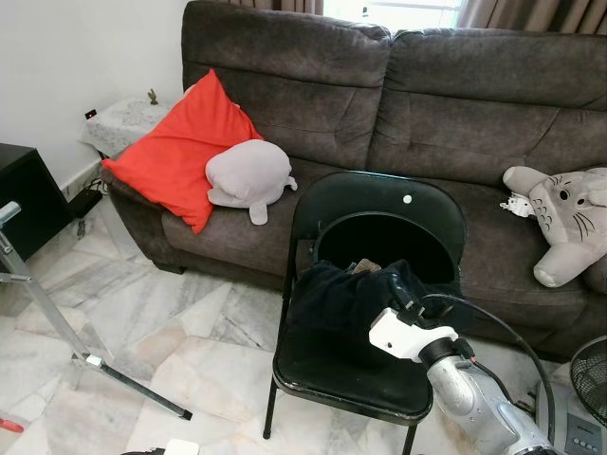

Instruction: Hang hanger

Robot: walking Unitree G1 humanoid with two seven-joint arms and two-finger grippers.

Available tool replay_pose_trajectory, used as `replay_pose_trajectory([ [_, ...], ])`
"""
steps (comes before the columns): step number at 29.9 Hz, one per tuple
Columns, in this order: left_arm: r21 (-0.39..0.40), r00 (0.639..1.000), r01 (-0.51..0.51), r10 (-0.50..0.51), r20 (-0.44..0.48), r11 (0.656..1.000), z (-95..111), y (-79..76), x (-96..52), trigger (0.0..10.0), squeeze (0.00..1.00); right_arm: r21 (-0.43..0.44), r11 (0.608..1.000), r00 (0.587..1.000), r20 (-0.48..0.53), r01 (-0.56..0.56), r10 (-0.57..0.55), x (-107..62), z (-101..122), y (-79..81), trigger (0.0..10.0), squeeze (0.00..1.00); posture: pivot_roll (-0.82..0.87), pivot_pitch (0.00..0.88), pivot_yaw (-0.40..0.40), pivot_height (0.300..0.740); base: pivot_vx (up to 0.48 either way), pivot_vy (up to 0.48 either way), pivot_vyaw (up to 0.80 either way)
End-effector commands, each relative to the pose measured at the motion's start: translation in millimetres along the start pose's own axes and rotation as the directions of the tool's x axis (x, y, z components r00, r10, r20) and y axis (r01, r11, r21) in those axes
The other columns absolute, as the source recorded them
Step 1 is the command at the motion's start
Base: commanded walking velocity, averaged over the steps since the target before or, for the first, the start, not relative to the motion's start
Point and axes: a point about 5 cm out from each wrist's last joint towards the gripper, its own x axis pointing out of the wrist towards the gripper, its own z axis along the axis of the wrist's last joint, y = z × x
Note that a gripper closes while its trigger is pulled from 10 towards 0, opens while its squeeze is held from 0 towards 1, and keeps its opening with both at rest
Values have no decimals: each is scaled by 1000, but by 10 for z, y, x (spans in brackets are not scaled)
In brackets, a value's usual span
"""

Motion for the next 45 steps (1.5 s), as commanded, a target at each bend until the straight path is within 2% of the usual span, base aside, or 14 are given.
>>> replay_pose_trajectory([
  [1,15,999,1,0,-36,1000,-74,7,-13,10000,0,-60,981,980,-66,184,-188,19,-97,-293,0,0,29,50,8,740,0,0,0],
  [4,14,999,2,-1,-35,1000,-73,7,-12,10000,0,-76,961,947,-167,266,-275,-50,-244,-423,0,0,30,51,10,740,0,0,0],
  [5,15,999,2,-2,-35,1000,-71,8,-12,10000,0,-97,942,920,-203,322,-335,-115,-304,-532,0,0,25,52,10,740,0,0,0],
  [8,16,999,2,-2,-36,1000,-68,10,-11,10000,0,-159,911,885,-223,380,-408,-207,-371,-700,0,0,20,52,11,740,0,0,0],
  [14,19,999,4,-3,-36,1000,-60,11,-9,10000,0,-202,869,814,-305,452,-494,-351,-589,-1021,0,0,10,49,13,740,0,0,0],
  [20,19,999,5,-4,-34,1000,-58,10,-9,10000,0,-222,844,773,-339,489,-537,-330,-667,-1152,0,0,8,45,11,740,0,0,0],
  [23,19,999,5,-5,-33,1000,-57,9,-9,10000,0,-198,869,798,-345,453,-495,-253,-638,-1097,0,0,10,44,10,740,0,0,0],
  [25,17,999,4,-4,-33,1000,-57,9,-9,10000,0,-134,918,848,-352,372,-396,-168,-609,-926,0,0,14,45,9,740,0,0,0],
  [27,16,999,2,-2,-34,1000,-59,8,-9,10000,0,-26,969,922,-302,247,-243,-42,-493,-642,0,0,17,44,8,740,0,0,0],
  [29,15,999,1,0,-35,1000,-61,7,-9,10000,0,-31,982,947,-260,187,-189,-4,-433,-534,0,0,25,45,6,740,0,0,0],
  [32,12,999,-2,2,-37,1000,-66,6,-10,10000,0,29,999,986,-164,30,-25,50,-267,-259,0,0,31,48,3,740,0,0,0],
  [34,12,999,-3,3,-37,1000,-69,5,-10,10000,0,48,999,989,-149,-12,19,52,-235,-191,0,0,33,48,2,740,0,0,0],
  [36,11,999,-3,4,-38,1000,-71,3,-10,10000,0,8,999,991,-125,-38,39,55,-200,-140,0,0,35,49,1,740,0,0,0],
  [45,9,999,2,-2,-40,1000,-73,-6,-9,10000,0,37,994,989,-108,-98,102,44,-183,-51,0,0,27,53,0,740,0,0,0],
])
